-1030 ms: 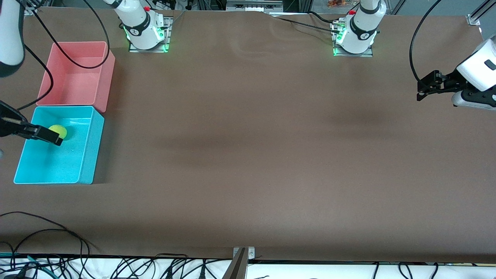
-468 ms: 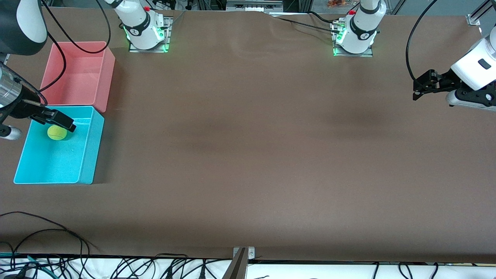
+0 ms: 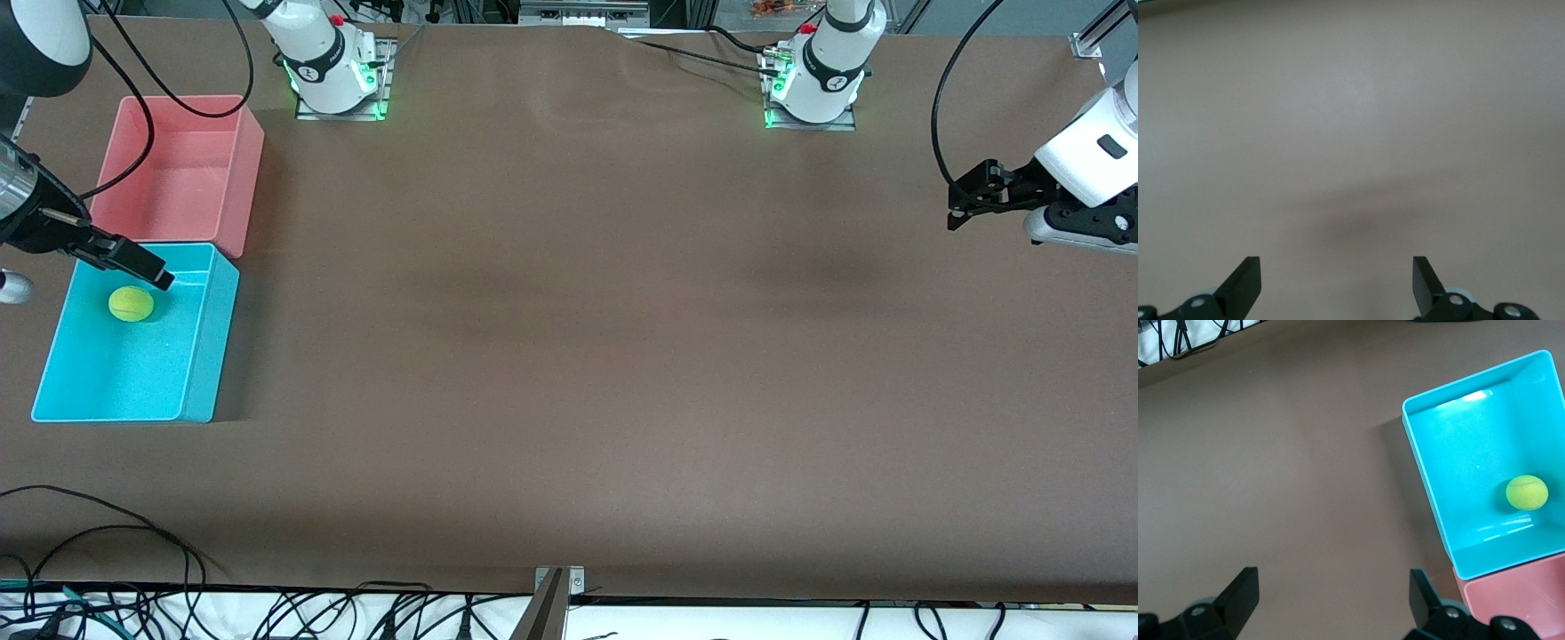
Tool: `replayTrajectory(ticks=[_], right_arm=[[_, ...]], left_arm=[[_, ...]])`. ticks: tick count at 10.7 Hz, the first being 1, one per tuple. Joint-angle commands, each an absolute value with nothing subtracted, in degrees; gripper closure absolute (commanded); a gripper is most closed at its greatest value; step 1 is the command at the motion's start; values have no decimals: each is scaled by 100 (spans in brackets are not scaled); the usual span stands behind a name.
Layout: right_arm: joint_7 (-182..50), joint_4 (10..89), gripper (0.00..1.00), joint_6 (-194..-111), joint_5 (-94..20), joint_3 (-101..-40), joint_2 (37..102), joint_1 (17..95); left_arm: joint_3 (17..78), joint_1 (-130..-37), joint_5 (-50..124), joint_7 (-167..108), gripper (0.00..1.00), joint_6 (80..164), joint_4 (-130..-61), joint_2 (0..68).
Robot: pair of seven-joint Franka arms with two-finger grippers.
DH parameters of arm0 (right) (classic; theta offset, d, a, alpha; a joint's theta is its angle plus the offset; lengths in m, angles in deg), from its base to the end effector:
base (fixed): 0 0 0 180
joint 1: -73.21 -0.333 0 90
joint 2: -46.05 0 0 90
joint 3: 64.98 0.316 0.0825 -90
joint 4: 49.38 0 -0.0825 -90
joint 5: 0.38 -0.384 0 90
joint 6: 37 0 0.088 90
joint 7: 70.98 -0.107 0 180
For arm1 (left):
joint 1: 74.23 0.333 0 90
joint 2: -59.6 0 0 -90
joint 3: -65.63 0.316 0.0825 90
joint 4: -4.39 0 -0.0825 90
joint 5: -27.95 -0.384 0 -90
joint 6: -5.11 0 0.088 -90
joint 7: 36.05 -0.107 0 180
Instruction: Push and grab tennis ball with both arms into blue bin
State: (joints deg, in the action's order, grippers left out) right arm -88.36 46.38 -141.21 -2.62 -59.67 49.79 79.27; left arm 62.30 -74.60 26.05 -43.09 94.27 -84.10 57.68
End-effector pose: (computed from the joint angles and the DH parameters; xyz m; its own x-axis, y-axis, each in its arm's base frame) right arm 0.5917 -0.0060 0.5618 0.9450 -0.3206 0.0651 -0.3164 -0.9462 -0.0671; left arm 0.5623 -0.0322 0.6170 0.9823 -0.1858 -0.0254 -0.1865 -0.9820 -0.0283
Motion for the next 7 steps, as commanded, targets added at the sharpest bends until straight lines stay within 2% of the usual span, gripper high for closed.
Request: replayTrajectory(ticks=[1, 7], right_arm=[[-8935, 4712, 0, -13957, -275, -5847, 4807, 8024], [-8557, 4571, 0, -13553, -12, -5847, 4798, 8024]], left_arm=[[6238, -7431, 2708, -4299, 0, 9309, -8280, 5749], [6185, -7467, 2699, -4246, 0, 9309, -8280, 5749]])
